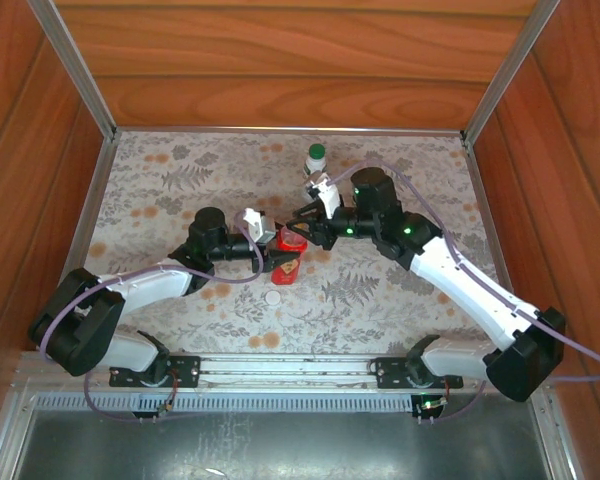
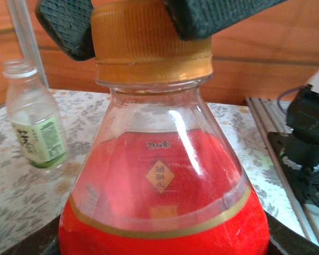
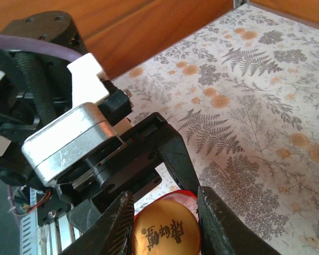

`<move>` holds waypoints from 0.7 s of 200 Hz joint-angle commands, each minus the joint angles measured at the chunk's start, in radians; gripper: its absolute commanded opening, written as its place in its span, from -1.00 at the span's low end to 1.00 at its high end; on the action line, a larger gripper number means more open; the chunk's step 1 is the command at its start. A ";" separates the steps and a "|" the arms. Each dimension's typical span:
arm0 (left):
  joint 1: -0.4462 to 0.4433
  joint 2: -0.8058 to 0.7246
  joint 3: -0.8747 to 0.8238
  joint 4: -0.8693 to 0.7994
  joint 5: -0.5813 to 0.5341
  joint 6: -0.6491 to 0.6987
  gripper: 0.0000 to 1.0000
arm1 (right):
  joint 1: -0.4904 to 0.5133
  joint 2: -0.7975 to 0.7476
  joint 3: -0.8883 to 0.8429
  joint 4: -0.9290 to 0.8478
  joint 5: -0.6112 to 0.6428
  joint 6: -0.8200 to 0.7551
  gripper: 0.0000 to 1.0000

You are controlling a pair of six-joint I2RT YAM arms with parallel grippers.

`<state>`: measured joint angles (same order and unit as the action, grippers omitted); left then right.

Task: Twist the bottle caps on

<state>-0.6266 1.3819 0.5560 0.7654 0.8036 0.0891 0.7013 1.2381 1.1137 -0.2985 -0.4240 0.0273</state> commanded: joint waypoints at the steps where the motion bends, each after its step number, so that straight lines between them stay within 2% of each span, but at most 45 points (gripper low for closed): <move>1: 0.004 0.000 0.023 0.044 -0.106 0.023 0.16 | 0.000 0.024 0.022 -0.046 0.131 0.092 -0.47; 28: 0.005 -0.007 0.008 0.044 -0.123 0.037 0.16 | 0.000 0.019 0.053 -0.084 0.169 0.118 -0.46; 36: 0.006 -0.007 0.006 0.043 -0.123 0.043 0.16 | 0.000 0.013 0.054 -0.089 0.172 0.119 -0.41; 62: 0.005 -0.003 -0.001 0.043 -0.125 0.058 0.16 | 0.000 -0.027 0.032 -0.061 0.167 0.116 0.15; 77: 0.005 -0.003 -0.002 0.043 -0.124 0.060 0.17 | 0.001 -0.042 0.018 -0.033 0.166 0.120 0.33; 111: 0.005 -0.001 0.008 0.043 -0.114 0.057 0.17 | 0.017 -0.021 0.006 -0.004 0.182 0.131 0.34; 140: 0.006 0.000 0.010 0.044 -0.107 0.051 0.17 | 0.027 0.012 0.008 0.015 0.157 0.137 0.23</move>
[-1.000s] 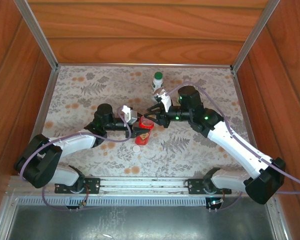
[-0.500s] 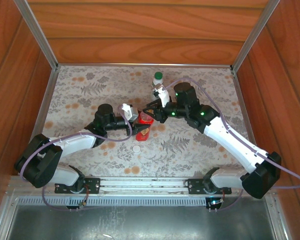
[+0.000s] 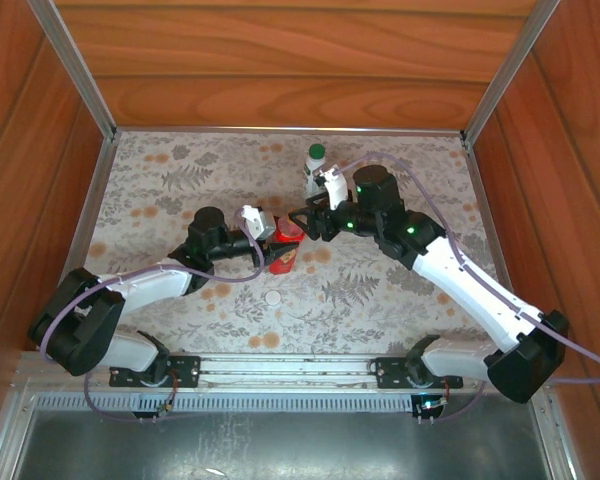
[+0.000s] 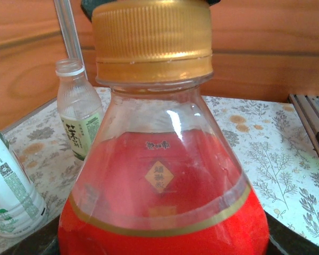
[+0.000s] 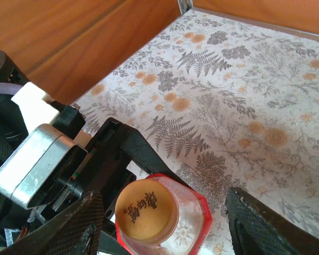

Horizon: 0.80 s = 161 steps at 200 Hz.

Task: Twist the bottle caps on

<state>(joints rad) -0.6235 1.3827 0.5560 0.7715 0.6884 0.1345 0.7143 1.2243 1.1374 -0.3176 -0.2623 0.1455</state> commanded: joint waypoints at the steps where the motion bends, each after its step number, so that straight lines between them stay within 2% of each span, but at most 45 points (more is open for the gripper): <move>1: 0.002 -0.002 0.010 0.038 0.009 0.004 0.17 | 0.013 0.027 -0.015 0.034 -0.006 0.019 0.22; 22: 0.003 -0.002 0.010 0.037 0.010 0.003 0.17 | 0.016 0.048 -0.018 0.046 -0.018 0.025 0.09; 54: 0.003 0.003 0.010 0.037 0.008 0.003 0.17 | 0.021 0.066 -0.021 0.070 -0.032 0.037 -0.26; 74: 0.003 0.003 0.007 0.038 -0.014 0.005 0.18 | 0.022 0.067 -0.021 0.073 -0.025 0.039 -0.37; 86: 0.002 0.000 0.003 0.037 -0.039 0.003 0.30 | 0.023 0.069 -0.021 0.075 -0.011 0.038 -0.39; 112: 0.008 -0.040 -0.039 0.038 -0.148 0.003 0.74 | 0.024 0.087 -0.008 0.077 0.059 0.019 -0.42; 132: 0.034 -0.093 -0.103 0.039 -0.223 -0.022 0.99 | 0.024 0.126 0.028 0.083 0.129 -0.008 -0.43; 161: 0.066 -0.186 -0.214 0.037 -0.366 -0.050 1.00 | 0.018 0.236 0.128 0.097 0.215 -0.036 -0.45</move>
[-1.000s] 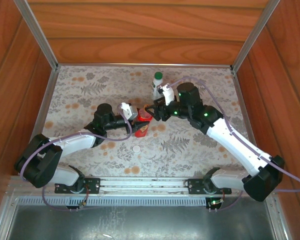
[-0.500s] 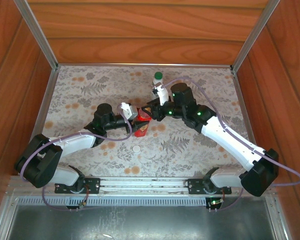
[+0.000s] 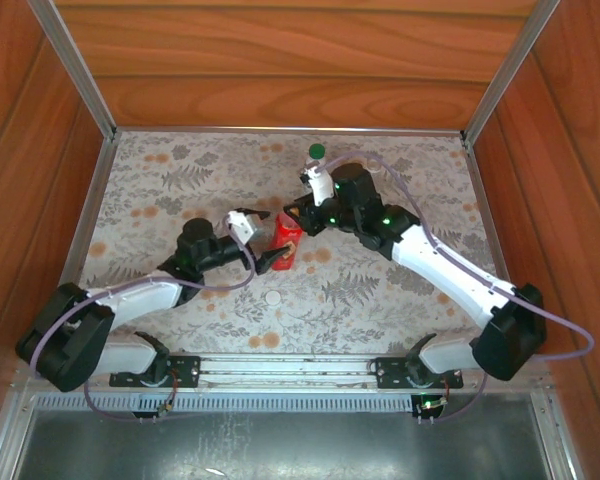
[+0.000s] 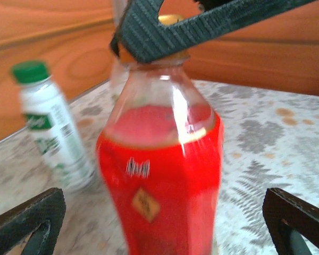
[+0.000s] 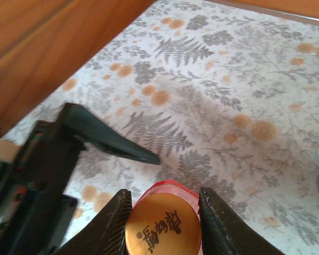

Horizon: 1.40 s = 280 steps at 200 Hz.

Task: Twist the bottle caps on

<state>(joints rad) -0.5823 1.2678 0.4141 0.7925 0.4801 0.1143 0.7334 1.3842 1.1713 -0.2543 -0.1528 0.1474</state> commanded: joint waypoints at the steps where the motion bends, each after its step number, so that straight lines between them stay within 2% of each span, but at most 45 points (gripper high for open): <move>1: 0.025 -0.075 -0.076 0.017 -0.164 -0.032 1.00 | -0.001 0.081 0.098 0.033 0.107 -0.039 -0.45; 25: 0.033 -0.157 -0.155 0.017 -0.258 -0.035 1.00 | -0.013 0.196 0.217 0.035 0.131 -0.053 -0.46; 50: 0.042 -0.204 -0.191 -0.008 -0.251 -0.025 1.00 | -0.021 0.355 0.367 0.025 0.131 -0.120 -0.47; 105: 0.046 -0.202 -0.204 -0.019 -0.230 -0.014 1.00 | -0.034 0.648 0.709 -0.041 0.122 -0.216 -0.48; 137: 0.051 -0.214 -0.211 -0.021 -0.235 -0.012 1.00 | -0.041 0.733 0.796 -0.040 0.135 -0.239 -0.48; 172: 0.058 -0.209 -0.204 -0.027 -0.221 -0.013 1.00 | -0.046 0.757 0.799 -0.037 0.133 -0.270 -0.44; 193: 0.058 -0.190 -0.189 -0.029 -0.205 -0.016 1.00 | -0.045 0.753 0.804 -0.051 0.117 -0.279 -0.23; 208: 0.060 -0.167 -0.173 -0.030 -0.187 -0.017 1.00 | -0.046 0.735 0.802 -0.064 0.102 -0.281 0.07; 222: 0.060 -0.136 -0.145 -0.032 -0.162 -0.011 1.00 | -0.046 0.694 0.775 -0.051 0.092 -0.278 0.26; 254: 0.033 -0.037 -0.048 -0.033 -0.102 -0.010 1.00 | -0.048 0.543 0.633 0.018 0.107 -0.259 0.62; 271: -0.020 0.028 0.005 -0.032 -0.120 0.019 1.00 | -0.049 0.447 0.523 0.071 0.173 -0.248 0.79; 280: -0.052 0.062 0.033 -0.031 -0.131 0.030 1.00 | -0.051 0.394 0.461 0.098 0.216 -0.240 0.80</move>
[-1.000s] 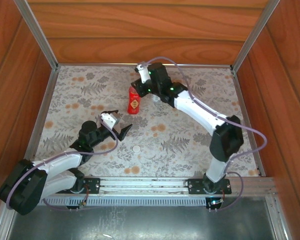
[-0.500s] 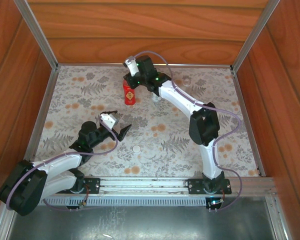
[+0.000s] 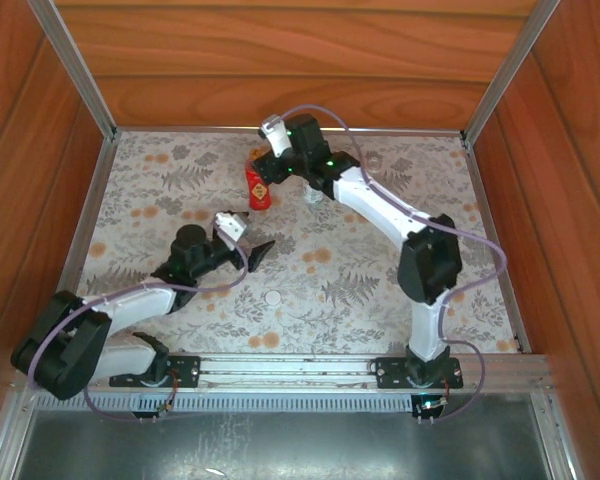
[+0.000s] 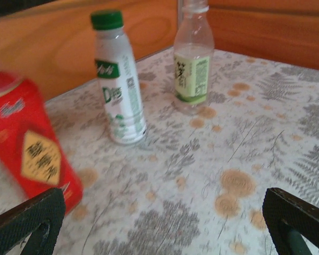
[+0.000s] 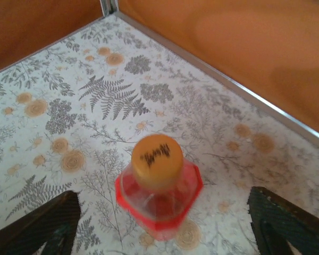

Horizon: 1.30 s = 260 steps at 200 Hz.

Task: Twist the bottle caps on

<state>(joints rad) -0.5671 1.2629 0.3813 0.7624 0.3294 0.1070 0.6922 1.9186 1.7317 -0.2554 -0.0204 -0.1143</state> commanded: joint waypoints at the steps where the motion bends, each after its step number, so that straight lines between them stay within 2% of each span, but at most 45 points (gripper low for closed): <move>1: -0.070 0.071 0.068 -0.001 0.019 0.038 1.00 | -0.011 -0.146 -0.107 0.101 0.089 0.023 0.80; 13: -0.111 0.117 0.104 -0.001 0.004 0.048 1.00 | -0.021 -0.218 -0.190 0.126 0.154 0.041 0.90; 55: -0.183 0.244 0.204 0.008 0.028 0.046 1.00 | -0.099 -0.419 -0.415 0.124 0.383 0.123 0.92; 74: -0.186 0.267 0.218 0.014 0.035 0.046 1.00 | -0.154 -0.444 -0.472 0.090 0.409 0.153 0.91; 100: -0.187 0.275 0.214 0.020 0.036 0.048 1.00 | -0.246 -0.427 -0.473 0.015 0.397 0.241 0.90; 148: -0.186 0.250 0.175 0.023 0.022 0.063 1.00 | -0.348 -0.345 -0.435 -0.038 0.320 0.272 0.88; 173: -0.185 0.246 0.165 0.022 0.017 0.067 1.00 | -0.375 -0.308 -0.423 -0.046 0.292 0.281 0.83; 177: -0.186 0.247 0.165 0.022 0.017 0.069 1.00 | -0.379 -0.302 -0.421 -0.048 0.288 0.283 0.75; 213: -0.185 0.257 0.172 0.022 0.028 0.071 1.00 | -0.387 -0.269 -0.409 -0.044 0.262 0.274 0.50; 234: -0.186 0.262 0.173 0.022 0.031 0.070 1.00 | -0.388 -0.265 -0.412 -0.016 0.257 0.251 0.50; 260: -0.185 0.264 0.173 0.021 0.034 0.070 1.00 | -0.394 -0.204 -0.389 -0.003 0.257 0.236 0.59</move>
<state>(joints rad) -0.7475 1.5299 0.5503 0.7685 0.3454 0.1616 0.3122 1.6699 1.2999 -0.2852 0.2516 0.1402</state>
